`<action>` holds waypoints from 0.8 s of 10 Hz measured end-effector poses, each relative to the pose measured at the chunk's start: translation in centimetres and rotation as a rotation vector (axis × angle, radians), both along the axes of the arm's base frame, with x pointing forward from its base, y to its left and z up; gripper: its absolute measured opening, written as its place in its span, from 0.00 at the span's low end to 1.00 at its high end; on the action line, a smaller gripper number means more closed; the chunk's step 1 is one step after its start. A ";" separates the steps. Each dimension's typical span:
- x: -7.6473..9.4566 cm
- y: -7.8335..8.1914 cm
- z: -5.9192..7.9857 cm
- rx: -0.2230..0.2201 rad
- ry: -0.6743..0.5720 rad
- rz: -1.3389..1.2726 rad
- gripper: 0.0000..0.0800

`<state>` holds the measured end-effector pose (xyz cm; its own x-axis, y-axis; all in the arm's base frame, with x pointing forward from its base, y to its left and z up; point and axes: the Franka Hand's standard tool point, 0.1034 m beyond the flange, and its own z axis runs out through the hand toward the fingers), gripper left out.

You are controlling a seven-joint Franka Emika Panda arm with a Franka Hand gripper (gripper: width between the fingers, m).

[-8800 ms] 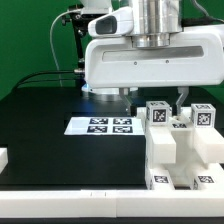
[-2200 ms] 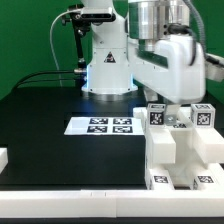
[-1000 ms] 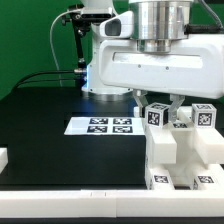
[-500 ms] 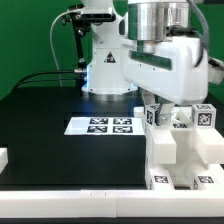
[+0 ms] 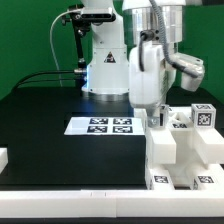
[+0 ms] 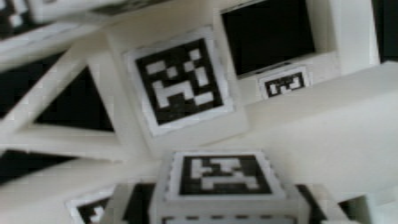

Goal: Assemble chair

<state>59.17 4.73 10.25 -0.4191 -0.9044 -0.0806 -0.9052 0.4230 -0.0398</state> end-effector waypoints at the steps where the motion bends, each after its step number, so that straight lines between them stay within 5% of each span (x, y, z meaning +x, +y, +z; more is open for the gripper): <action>1: 0.0 0.0 0.0 0.001 0.001 -0.025 0.34; 3: 0.0 0.0 0.0 0.001 0.001 -0.031 0.34; 4: 0.0 0.0 -0.1 0.001 0.002 -0.031 0.48; 5: 0.0 0.0 -0.1 -0.001 0.002 -0.011 0.48; 7: 0.0 0.4 0.2 -0.006 -0.009 0.119 0.78; 8: 0.1 0.5 0.5 -0.019 -0.029 0.298 0.80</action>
Offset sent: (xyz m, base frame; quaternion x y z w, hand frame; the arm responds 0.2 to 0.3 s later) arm 0.0000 0.0000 0.0000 0.0000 0.0000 0.0000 1.0000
